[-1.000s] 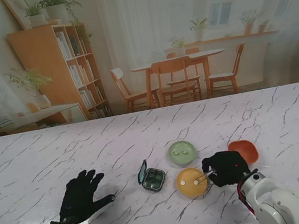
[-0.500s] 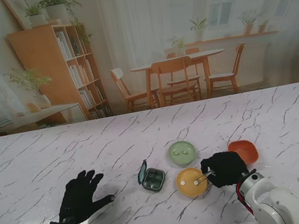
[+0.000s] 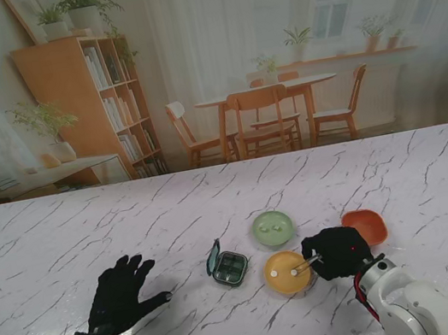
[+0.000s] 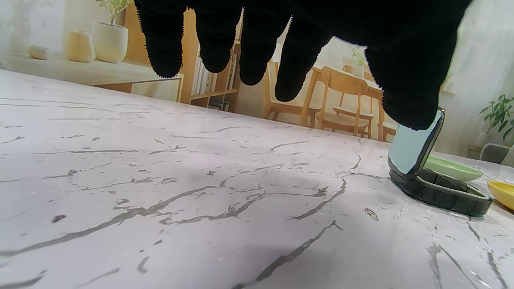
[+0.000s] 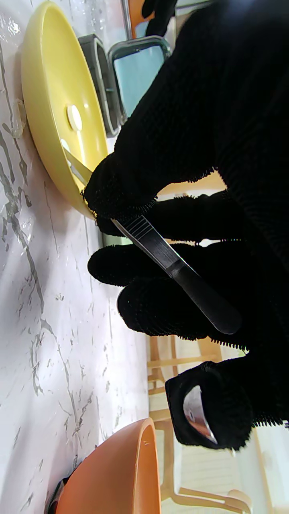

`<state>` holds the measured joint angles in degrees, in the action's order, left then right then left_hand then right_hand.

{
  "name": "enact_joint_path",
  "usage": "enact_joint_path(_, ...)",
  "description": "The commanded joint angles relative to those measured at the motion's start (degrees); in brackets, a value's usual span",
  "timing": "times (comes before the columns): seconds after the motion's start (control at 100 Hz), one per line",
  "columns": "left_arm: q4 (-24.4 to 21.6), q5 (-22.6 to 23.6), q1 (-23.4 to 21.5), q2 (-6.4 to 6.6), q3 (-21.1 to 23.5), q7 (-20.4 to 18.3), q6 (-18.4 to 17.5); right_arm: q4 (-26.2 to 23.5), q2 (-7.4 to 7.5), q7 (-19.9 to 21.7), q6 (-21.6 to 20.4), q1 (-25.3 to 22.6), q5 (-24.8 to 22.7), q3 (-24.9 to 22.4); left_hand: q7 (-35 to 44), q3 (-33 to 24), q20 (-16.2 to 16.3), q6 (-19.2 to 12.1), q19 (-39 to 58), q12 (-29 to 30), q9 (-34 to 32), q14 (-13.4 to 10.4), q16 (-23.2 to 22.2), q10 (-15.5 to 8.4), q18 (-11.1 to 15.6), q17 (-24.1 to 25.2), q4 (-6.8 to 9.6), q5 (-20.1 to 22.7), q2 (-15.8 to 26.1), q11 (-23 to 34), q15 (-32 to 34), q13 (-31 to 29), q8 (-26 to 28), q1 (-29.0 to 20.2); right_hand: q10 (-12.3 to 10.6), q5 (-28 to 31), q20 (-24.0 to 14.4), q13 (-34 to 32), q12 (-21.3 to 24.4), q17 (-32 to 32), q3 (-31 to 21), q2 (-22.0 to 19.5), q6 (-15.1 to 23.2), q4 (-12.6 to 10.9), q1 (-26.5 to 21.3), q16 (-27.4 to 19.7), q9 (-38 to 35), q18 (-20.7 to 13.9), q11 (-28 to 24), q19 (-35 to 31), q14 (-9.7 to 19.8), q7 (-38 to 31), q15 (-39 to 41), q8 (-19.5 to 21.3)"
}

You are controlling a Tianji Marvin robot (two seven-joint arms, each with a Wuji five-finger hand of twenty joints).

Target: Refill the pill box with tweezers

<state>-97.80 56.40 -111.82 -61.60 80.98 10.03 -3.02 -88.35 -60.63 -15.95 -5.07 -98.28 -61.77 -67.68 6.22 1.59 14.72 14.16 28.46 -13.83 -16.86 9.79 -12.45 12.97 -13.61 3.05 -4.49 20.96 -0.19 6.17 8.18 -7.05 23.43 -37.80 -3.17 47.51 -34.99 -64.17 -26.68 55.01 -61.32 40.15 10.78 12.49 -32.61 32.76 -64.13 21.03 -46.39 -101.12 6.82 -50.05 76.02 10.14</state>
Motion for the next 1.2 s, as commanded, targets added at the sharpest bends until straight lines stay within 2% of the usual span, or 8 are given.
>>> enact_joint_path(0.0,-0.1,-0.2,-0.5,-0.33,0.0,-0.6,-1.3,0.0,-0.37,0.1,-0.1,-0.3,0.1,0.1,-0.3,1.2,-0.4,1.0,-1.2,0.7,1.6,-1.3,0.5,0.3,1.7,0.3,0.81,0.5,2.6,-0.8,-0.1,2.6,-0.9,1.6,1.9,4.8,-1.1,-1.0,-0.9,1.0,-0.9,-2.5,4.7,1.7,-2.0,1.0,-1.9,-34.1,-2.0,-6.5,5.9,-5.9,2.1,2.6)
enact_joint_path(0.44,-0.2,-0.2,-0.5,-0.30,-0.1,-0.9,-1.1,0.1,-0.56,-1.2,-0.8,-0.3,0.5,-0.1,-0.3,1.1,-0.5,1.1,-1.3,0.8,1.6,-1.2,0.5,0.2,1.8,0.3,0.81,0.4,2.6,-0.8,-0.1,2.6,-0.9,1.6,1.9,6.1,-1.1,-1.7,-1.2,1.5,-1.4,-2.5,5.2,1.3,-1.5,0.9,-2.7,-33.8,-3.6,-7.3,5.8,-7.1,2.8,4.3)
enact_joint_path(0.77,-0.3,0.0,-0.4,-0.24,-0.1,-1.2,-1.1,-1.8,-0.84,-1.8,-1.2,-0.7,1.0,-0.3,-0.3,1.2,-0.5,1.0,-1.3,0.8,1.6,-1.3,0.5,0.2,1.7,0.3,0.81,0.5,2.5,-0.8,-0.1,2.6,-0.9,1.6,2.4,6.4,-1.0,-2.1,-1.3,2.0,-1.7,-2.4,4.6,1.4,-1.7,0.9,-2.9,-34.1,-4.5,-7.7,6.0,-7.1,3.3,5.3)
enact_joint_path(0.97,-0.4,0.2,-0.2,-0.15,0.0,-1.7,-1.3,-2.7,-1.07,-2.7,0.0,0.9,0.9,2.4,-0.3,1.1,-0.6,0.9,-1.5,0.8,1.4,-1.4,0.5,0.1,1.7,0.3,0.82,0.5,2.4,-0.8,-0.1,2.5,-0.9,1.5,2.5,6.5,-0.9,-2.5,-1.1,2.6,-1.8,-2.3,4.4,1.4,-1.7,0.8,-3.0,-34.5,-4.6,-7.9,6.3,-6.7,3.5,5.2)
enact_joint_path(1.19,-0.6,0.4,-0.1,-0.05,0.1,-2.2,-1.7,-2.0,-1.50,-4.4,2.9,4.7,1.1,8.2,-0.2,1.2,-0.6,0.7,-1.5,0.7,1.2,-1.5,0.5,-0.1,1.6,0.3,0.81,0.5,2.2,-0.8,-0.1,2.2,-0.8,1.7,2.6,6.4,-0.7,-2.8,-1.0,2.9,-1.6,-2.4,4.4,1.3,-1.7,0.7,-2.9,-35.1,-4.7,-7.9,6.8,-6.5,3.5,5.1)
